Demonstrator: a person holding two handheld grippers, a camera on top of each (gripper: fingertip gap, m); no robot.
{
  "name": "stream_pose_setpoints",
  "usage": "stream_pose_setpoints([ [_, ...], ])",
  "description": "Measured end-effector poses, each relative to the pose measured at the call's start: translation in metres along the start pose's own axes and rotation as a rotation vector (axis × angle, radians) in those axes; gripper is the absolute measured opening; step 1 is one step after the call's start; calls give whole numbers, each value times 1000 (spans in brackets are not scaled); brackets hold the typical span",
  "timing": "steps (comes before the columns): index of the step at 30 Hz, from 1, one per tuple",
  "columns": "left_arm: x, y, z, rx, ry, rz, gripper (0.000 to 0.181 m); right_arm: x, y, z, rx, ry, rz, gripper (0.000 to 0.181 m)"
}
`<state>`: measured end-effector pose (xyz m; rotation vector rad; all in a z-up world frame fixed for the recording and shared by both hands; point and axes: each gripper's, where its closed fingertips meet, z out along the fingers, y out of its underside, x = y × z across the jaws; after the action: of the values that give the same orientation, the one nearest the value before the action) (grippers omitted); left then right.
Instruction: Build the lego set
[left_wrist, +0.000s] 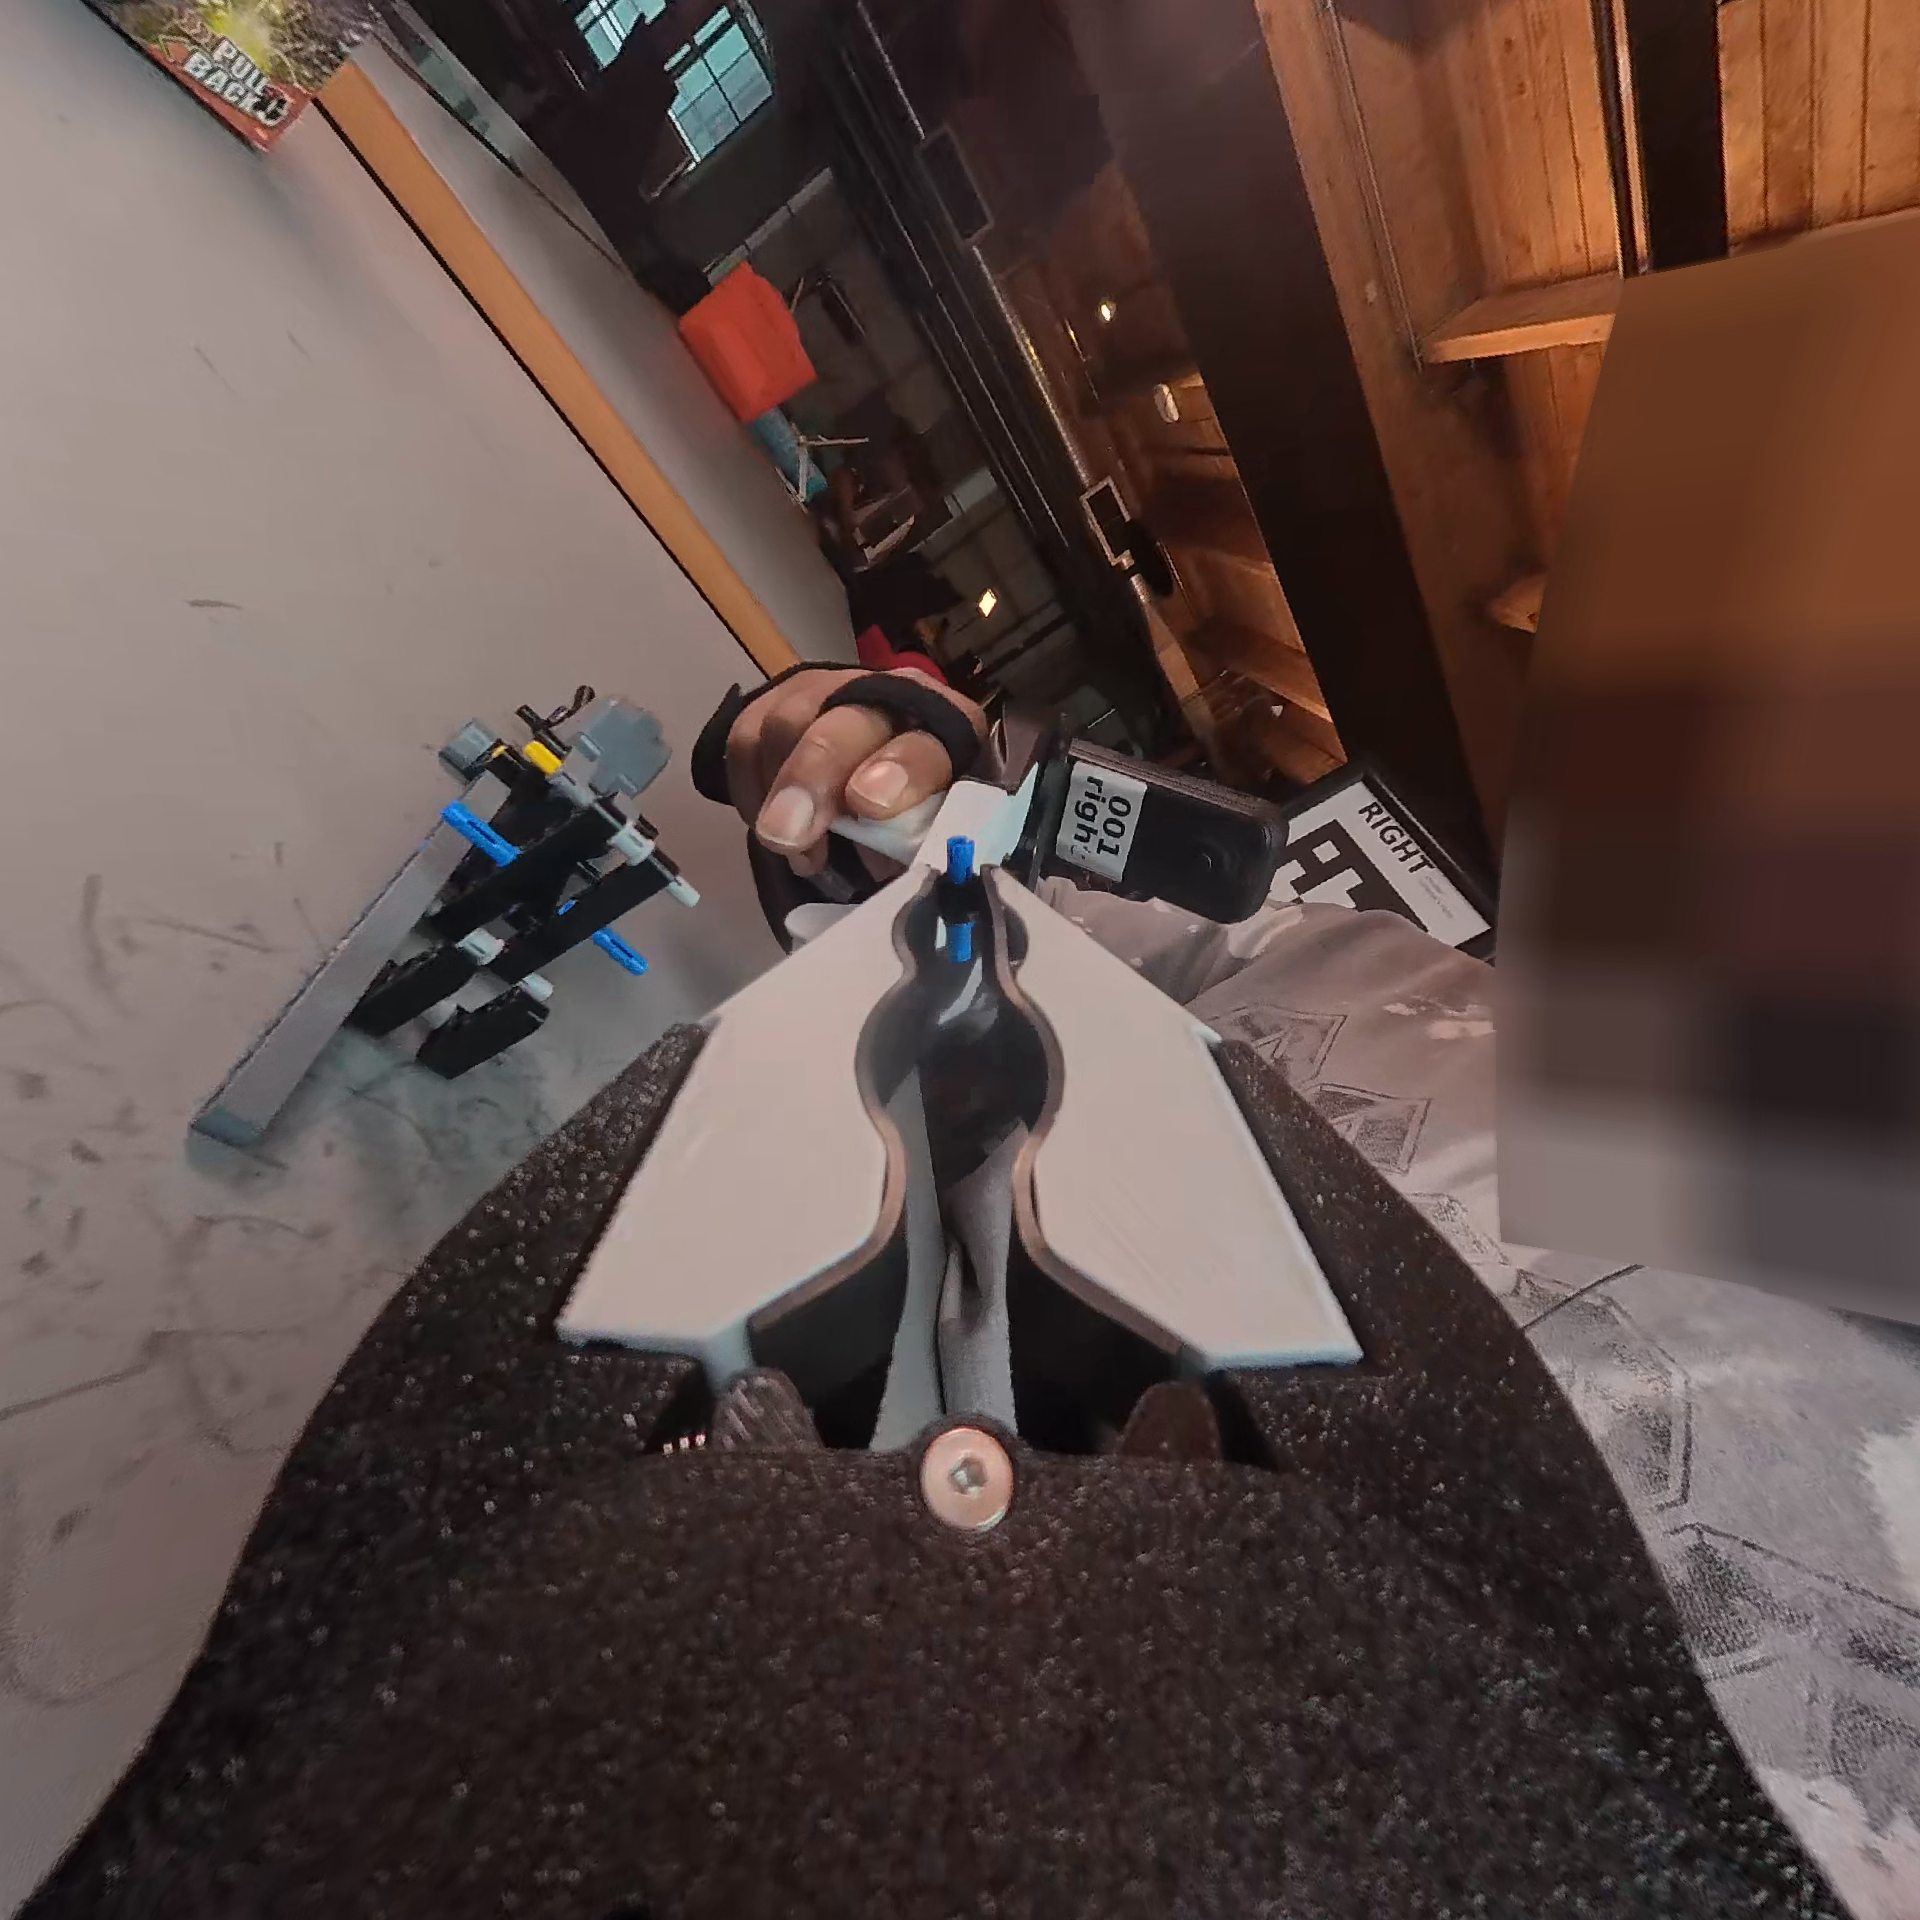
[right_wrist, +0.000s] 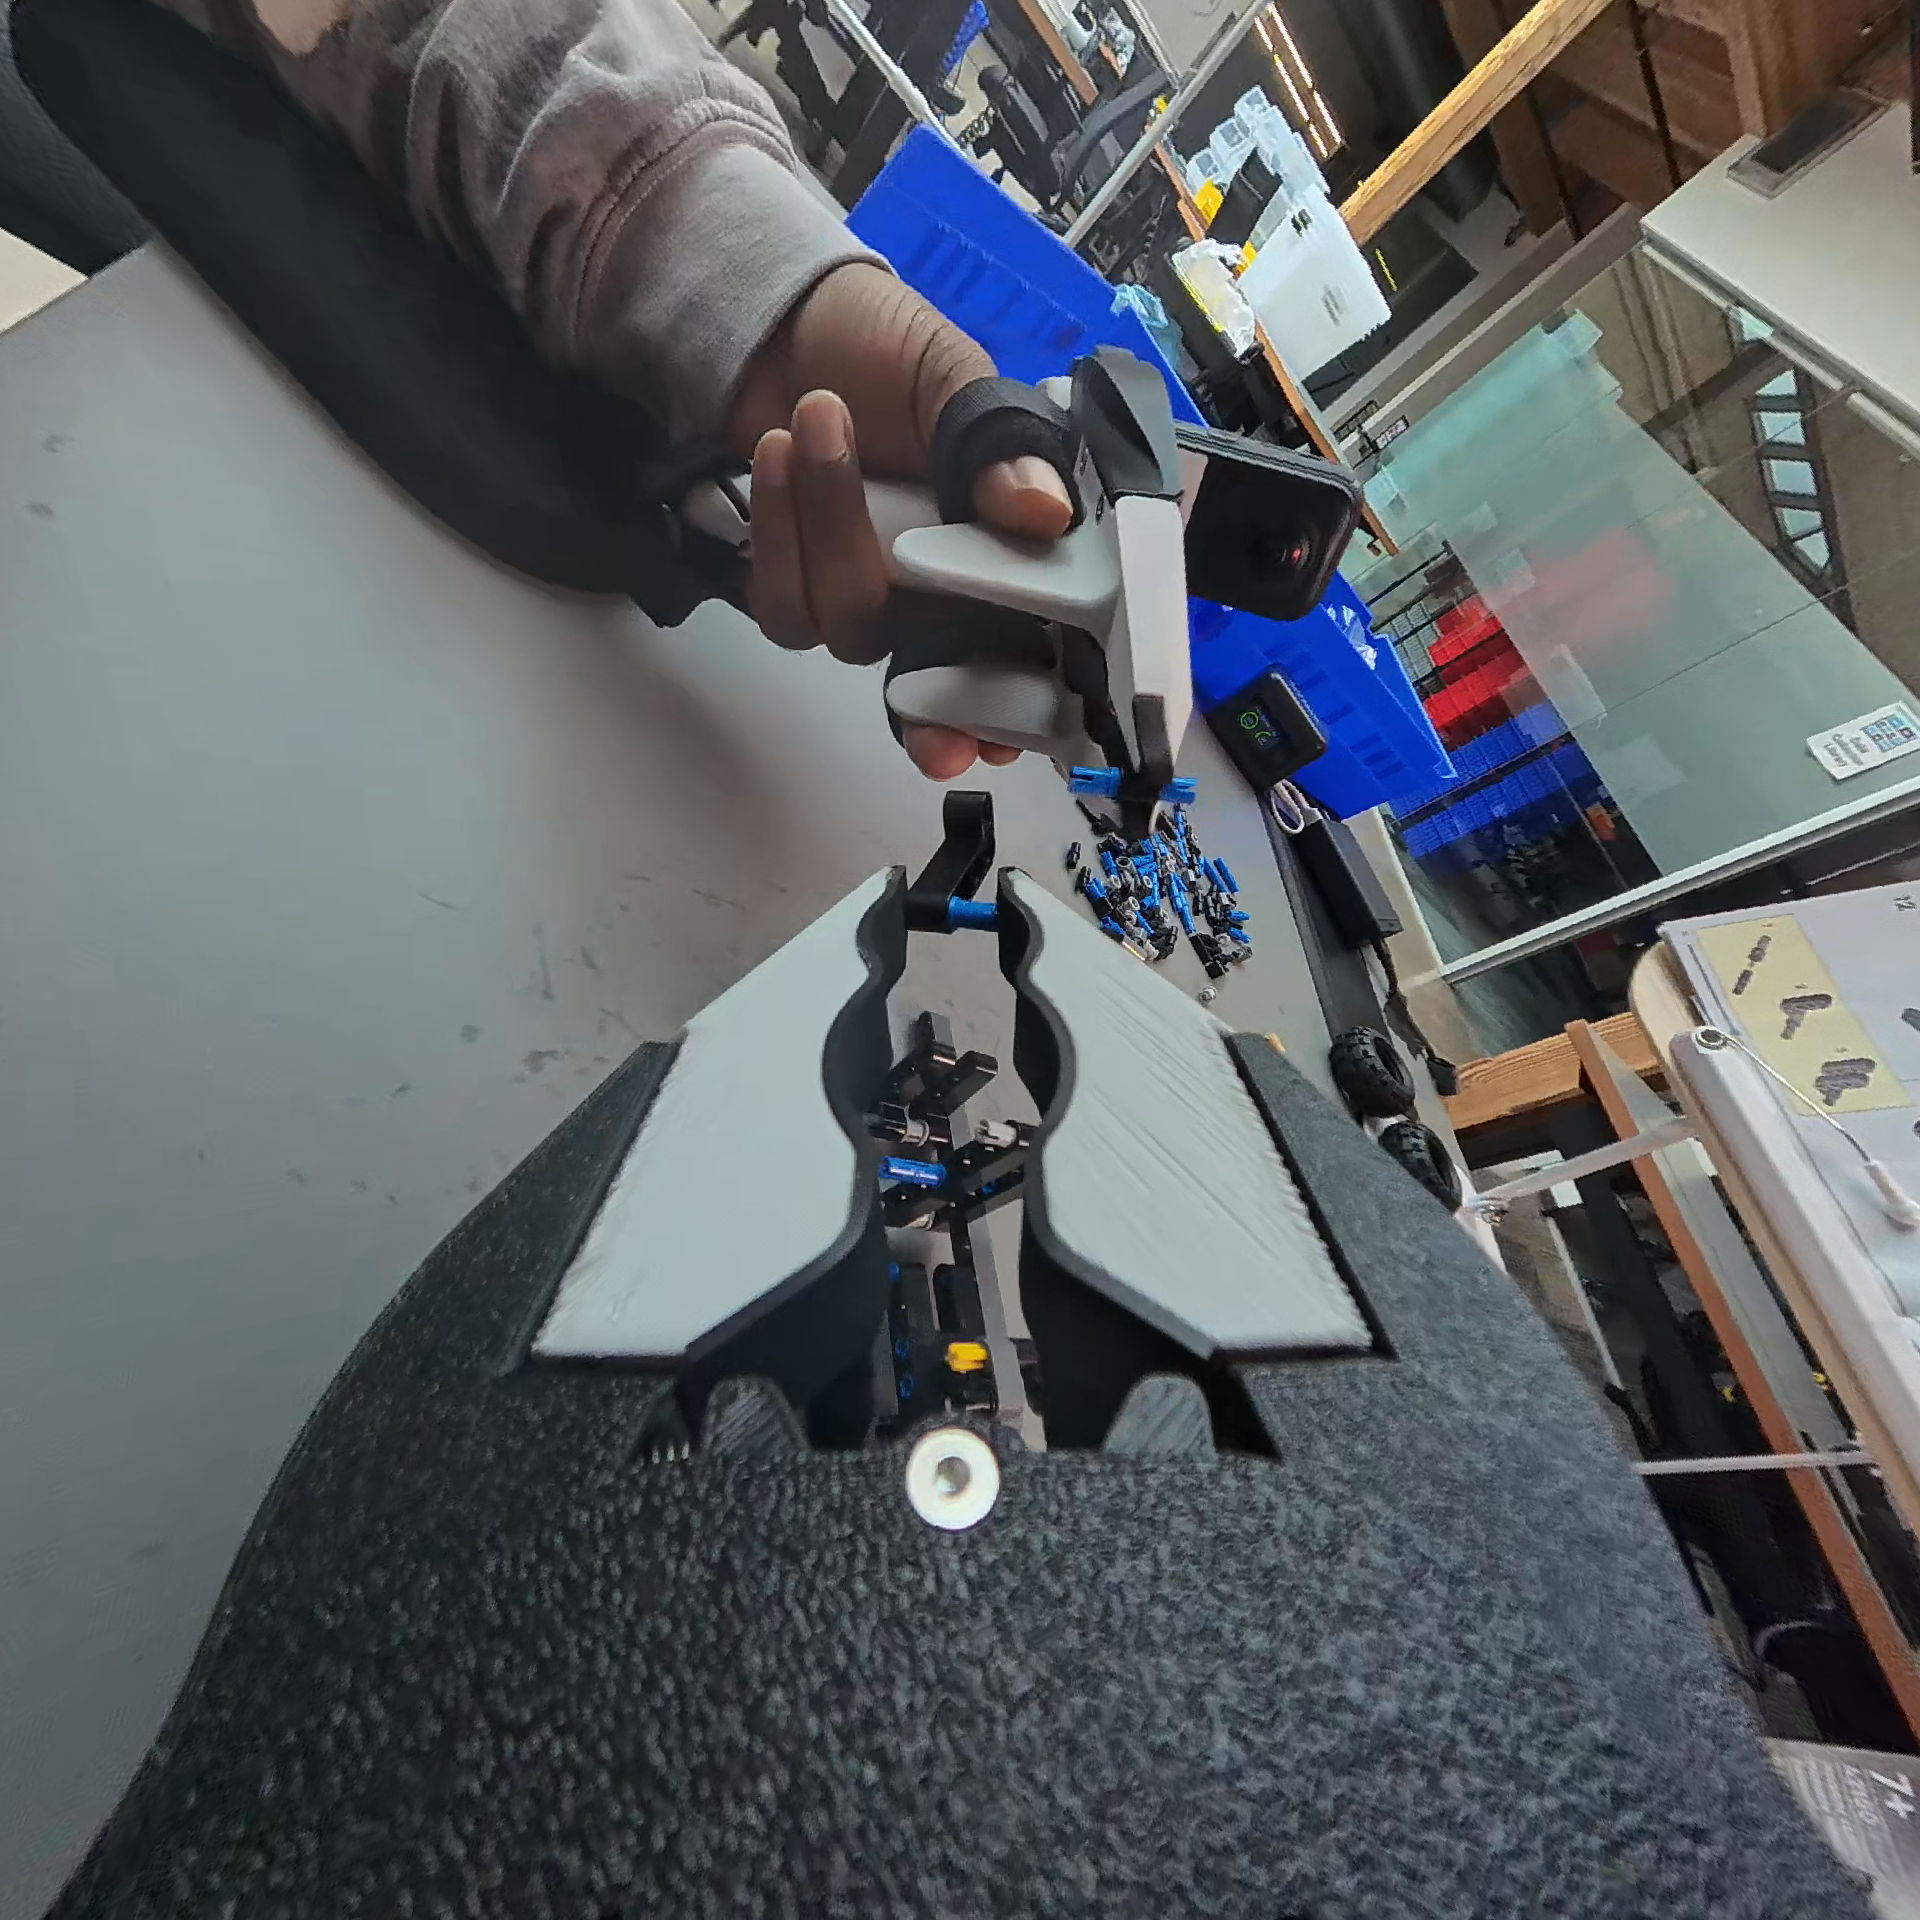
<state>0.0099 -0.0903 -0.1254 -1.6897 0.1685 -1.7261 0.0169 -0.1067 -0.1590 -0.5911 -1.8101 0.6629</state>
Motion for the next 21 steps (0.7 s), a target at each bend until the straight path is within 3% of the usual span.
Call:
stream_pose_setpoints([
  [14, 2, 10, 5, -54, -4, 18, 8, 6, -7, -3, 56, -35, 181, 17],
  [21, -3, 17, 3, -107, -55, 52, 8, 5, -5, 0, 14, -40, 171, 16],
])
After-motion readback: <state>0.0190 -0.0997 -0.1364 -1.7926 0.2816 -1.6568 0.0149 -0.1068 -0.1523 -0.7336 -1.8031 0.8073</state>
